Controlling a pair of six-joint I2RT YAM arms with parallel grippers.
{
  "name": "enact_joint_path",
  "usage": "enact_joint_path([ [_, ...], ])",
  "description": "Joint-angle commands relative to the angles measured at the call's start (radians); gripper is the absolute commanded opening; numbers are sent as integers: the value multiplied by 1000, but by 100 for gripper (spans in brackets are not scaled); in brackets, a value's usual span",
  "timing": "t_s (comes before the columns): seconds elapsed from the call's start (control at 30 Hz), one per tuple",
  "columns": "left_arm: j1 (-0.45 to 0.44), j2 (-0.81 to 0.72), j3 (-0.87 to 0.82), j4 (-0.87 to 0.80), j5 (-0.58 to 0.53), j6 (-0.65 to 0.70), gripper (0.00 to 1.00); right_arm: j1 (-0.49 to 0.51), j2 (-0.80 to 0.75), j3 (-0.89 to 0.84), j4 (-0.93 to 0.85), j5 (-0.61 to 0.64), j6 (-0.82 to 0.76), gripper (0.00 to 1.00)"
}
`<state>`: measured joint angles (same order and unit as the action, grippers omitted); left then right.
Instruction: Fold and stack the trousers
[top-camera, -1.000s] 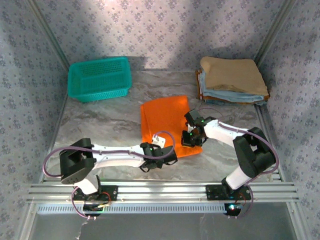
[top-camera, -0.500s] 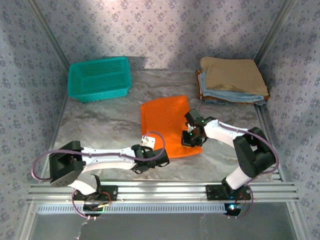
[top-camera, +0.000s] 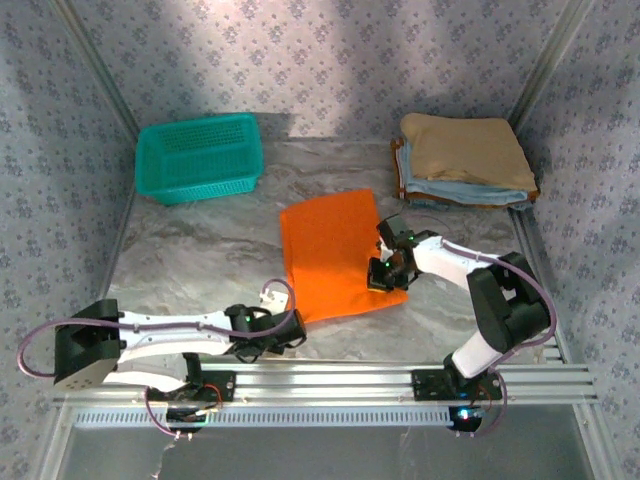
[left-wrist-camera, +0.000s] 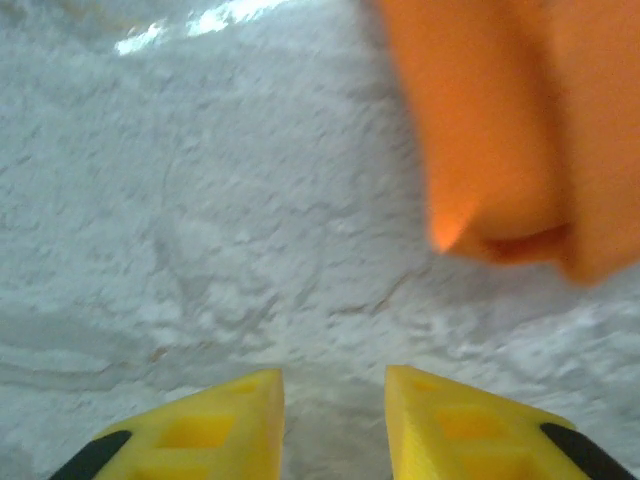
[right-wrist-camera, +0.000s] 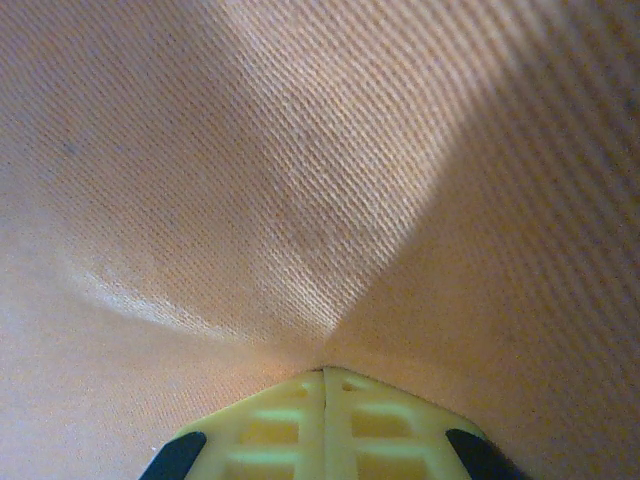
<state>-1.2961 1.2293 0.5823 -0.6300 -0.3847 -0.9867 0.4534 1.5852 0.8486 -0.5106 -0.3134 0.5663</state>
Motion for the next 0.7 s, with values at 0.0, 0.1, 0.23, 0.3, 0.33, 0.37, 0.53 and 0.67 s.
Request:
enact_joint_path([
  [0.0, -9, -43, 16, -94, -2, -18, 36, -17, 43, -8, -77, 132, -26, 0],
  [0.1, -8, -73, 76, -147, -52, -21, 48, -17, 21, 5, -86, 128, -33, 0],
  [0.23, 3, -60, 158, -60, -37, 35, 56, -15, -33, 35, -144, 118, -36, 0],
  [0.3, 7, -20, 203, -41, -49, 61, 59, -16, -70, 55, -174, 118, -35, 0],
  [0.33, 22, -5, 222, -16, -61, 86, 62, -15, -92, 65, -197, 132, -34, 3],
  [0.37, 62, 7, 241, -2, -48, 123, 63, -15, -119, 73, -217, 152, -27, 6],
  [0.53, 356, 96, 326, 174, 182, 321, 62, -15, -228, 28, -249, 186, 32, 13],
  [0.67, 430, 300, 449, 238, 283, 403, 58, -17, -219, -33, -214, 169, 55, 10],
])
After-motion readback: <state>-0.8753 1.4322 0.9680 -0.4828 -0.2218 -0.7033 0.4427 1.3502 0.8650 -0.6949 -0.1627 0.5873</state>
